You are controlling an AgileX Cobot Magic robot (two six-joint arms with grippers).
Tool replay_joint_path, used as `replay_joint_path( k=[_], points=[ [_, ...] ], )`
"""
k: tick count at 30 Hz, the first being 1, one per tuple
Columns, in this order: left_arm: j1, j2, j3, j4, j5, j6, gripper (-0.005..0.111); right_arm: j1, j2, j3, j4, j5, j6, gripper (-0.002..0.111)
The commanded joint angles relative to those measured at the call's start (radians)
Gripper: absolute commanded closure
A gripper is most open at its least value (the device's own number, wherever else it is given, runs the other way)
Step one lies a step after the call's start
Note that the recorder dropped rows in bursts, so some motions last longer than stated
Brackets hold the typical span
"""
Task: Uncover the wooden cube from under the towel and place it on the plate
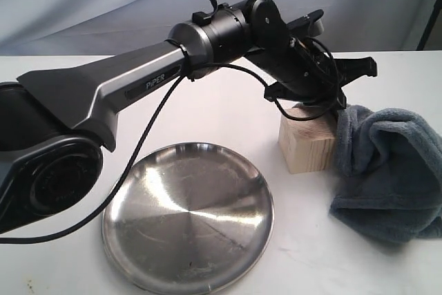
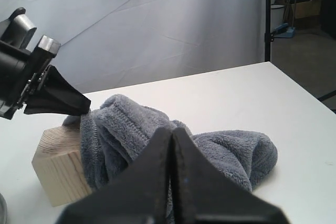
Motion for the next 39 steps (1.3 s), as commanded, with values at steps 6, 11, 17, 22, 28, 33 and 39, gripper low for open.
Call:
replay_joint_path(
  k=[6, 11, 17, 22, 28, 33, 39],
  points=[
    [-0.005, -0.028, 0.000, -0.029, -0.279, 0.237, 0.107, 0.001, -0.003, 0.004, 0.002, -0.001, -0.008, 0.108],
    [-0.005, 0.001, 0.000, -0.045, -0.430, 0.272, 0.107, 0.001, -0.003, 0.004, 0.002, -0.001, -0.008, 0.108],
    [-0.005, 0.046, 0.000, -0.059, -0.652, 0.292, 0.107, 0.001, -0.003, 0.004, 0.002, -0.001, -0.008, 0.108],
    [-0.005, 0.075, 0.000, -0.059, -0.768, 0.290, 0.107, 0.001, -0.003, 0.004, 0.002, -0.001, -0.008, 0.108],
    [-0.005, 0.099, 0.000, 0.030, -0.840, 0.293, 0.107, 0.001, -0.003, 0.004, 0.002, -0.001, -0.008, 0.108],
    [-0.005, 0.132, 0.000, 0.035, -0.799, 0.296, 0.105, 0.001, -0.003, 0.004, 0.002, -0.001, -0.008, 0.108],
    [-0.005, 0.135, 0.000, 0.227, -0.747, 0.296, 0.085, 0.001, -0.003, 0.004, 0.002, -0.001, -0.008, 0.108]
  ],
)
